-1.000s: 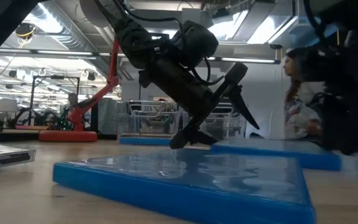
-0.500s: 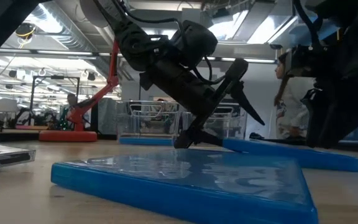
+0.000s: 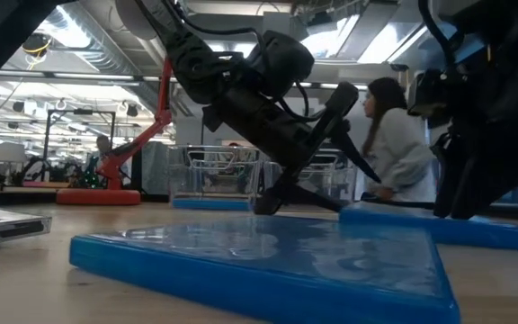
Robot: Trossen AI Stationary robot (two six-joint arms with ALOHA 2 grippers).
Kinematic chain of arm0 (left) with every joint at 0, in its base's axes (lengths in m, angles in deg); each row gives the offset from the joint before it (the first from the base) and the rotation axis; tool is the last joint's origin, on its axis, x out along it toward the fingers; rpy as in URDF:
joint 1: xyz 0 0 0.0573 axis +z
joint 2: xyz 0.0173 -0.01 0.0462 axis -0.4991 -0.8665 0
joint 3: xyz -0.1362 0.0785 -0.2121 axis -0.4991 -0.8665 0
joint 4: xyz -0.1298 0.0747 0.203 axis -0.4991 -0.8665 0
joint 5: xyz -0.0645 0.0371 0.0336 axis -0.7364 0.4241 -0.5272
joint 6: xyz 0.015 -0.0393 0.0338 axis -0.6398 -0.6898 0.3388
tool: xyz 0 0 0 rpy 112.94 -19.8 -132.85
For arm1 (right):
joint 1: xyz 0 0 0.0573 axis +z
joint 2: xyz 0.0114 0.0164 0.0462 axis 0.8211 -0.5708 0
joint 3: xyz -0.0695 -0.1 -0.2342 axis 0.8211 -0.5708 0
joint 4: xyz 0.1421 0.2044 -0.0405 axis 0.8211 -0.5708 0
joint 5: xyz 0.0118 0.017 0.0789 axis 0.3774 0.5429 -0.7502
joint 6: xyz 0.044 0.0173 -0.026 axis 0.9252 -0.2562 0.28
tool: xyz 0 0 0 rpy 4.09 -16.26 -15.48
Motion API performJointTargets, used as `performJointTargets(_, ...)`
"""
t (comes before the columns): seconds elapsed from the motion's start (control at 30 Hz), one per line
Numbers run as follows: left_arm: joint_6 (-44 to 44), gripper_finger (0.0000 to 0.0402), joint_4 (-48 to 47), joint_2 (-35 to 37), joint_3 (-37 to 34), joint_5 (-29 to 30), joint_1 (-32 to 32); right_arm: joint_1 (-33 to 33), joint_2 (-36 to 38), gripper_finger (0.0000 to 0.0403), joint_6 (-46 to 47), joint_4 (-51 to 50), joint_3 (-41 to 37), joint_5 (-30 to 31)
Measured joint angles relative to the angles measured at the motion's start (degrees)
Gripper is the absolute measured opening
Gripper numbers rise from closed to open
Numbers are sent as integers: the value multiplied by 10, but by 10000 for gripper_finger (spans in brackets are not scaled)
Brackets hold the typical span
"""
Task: Pick & place jewel cases by type
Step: Put the right blue CD case into the left transparent bin
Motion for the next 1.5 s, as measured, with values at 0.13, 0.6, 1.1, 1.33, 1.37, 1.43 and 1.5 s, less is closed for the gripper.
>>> performJointTargets(0.13,6,205,-18,1,2,-5,1,-1,-3,243,0,4,0,-3)
performJointTargets(0.6,19,96,1,1,0,-5,1,-18,-3,243,-6,13,-1,-14)
performJointTargets(1.1,35,4,5,1,0,-20,3,-18,-4,243,-13,15,-1,-13)
performJointTargets(1.33,38,4,44,1,4,-49,4,-19,-7,243,-15,26,-2,-7)
performJointTargets(1.37,38,4,49,1,3,-51,4,-19,-6,243,-15,26,-2,-6)
performJointTargets(1.43,38,4,58,1,3,-43,4,-19,-6,243,-15,28,-2,-7)
performJointTargets(1.5,34,3,56,1,3,-42,7,-19,-3,243,-15,23,-2,-8)
